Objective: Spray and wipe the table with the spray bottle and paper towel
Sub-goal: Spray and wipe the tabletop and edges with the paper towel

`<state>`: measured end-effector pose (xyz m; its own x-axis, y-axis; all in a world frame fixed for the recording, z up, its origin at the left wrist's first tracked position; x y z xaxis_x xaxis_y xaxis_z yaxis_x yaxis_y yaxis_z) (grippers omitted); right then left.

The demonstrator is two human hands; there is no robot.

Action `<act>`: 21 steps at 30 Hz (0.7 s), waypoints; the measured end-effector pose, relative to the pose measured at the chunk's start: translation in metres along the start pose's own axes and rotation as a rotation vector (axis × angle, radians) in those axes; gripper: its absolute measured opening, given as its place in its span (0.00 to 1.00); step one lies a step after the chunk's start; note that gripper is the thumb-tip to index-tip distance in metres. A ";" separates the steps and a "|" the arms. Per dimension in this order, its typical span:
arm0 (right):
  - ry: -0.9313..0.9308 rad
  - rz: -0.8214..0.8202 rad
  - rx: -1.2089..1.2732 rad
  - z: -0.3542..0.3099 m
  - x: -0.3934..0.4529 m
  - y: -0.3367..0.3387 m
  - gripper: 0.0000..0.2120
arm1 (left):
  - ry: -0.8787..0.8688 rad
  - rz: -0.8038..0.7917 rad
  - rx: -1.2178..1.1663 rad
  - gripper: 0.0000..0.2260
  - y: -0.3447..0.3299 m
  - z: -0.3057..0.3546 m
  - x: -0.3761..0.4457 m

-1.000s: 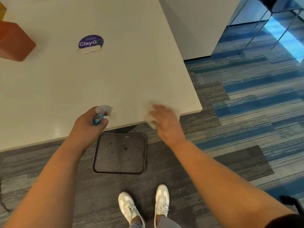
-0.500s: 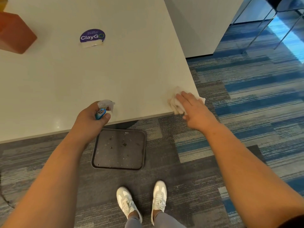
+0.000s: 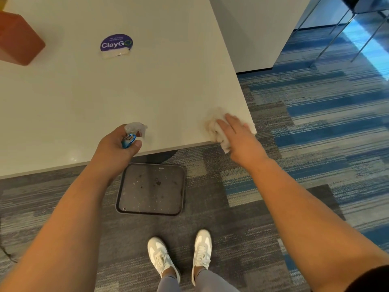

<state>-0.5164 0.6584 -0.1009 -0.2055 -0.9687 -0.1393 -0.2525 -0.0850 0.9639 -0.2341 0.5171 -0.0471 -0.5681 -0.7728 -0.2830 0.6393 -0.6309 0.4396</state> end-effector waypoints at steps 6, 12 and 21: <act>-0.085 0.122 -0.044 -0.027 0.002 -0.007 0.46 | -0.004 0.012 -0.012 0.14 0.004 -0.001 -0.006; 0.149 0.087 0.017 -0.079 0.018 -0.023 0.40 | 0.029 0.027 -0.024 0.14 0.007 -0.007 -0.008; -0.133 0.156 -0.042 0.022 -0.016 -0.003 0.43 | 0.009 0.042 -0.047 0.15 0.012 -0.017 -0.012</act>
<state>-0.5332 0.6796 -0.1062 -0.3632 -0.9316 -0.0133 -0.1686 0.0517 0.9843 -0.2107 0.5175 -0.0530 -0.5361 -0.7989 -0.2727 0.6862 -0.6006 0.4105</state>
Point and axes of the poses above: each hand's wrist, its own x-axis towards the middle knuckle, its own y-axis out of the back of the hand, z = x × y, the point moved 6 cm from there along x, towards the middle knuckle, and after that the axes turned 6 degrees about -z, right-handed, at the moved point
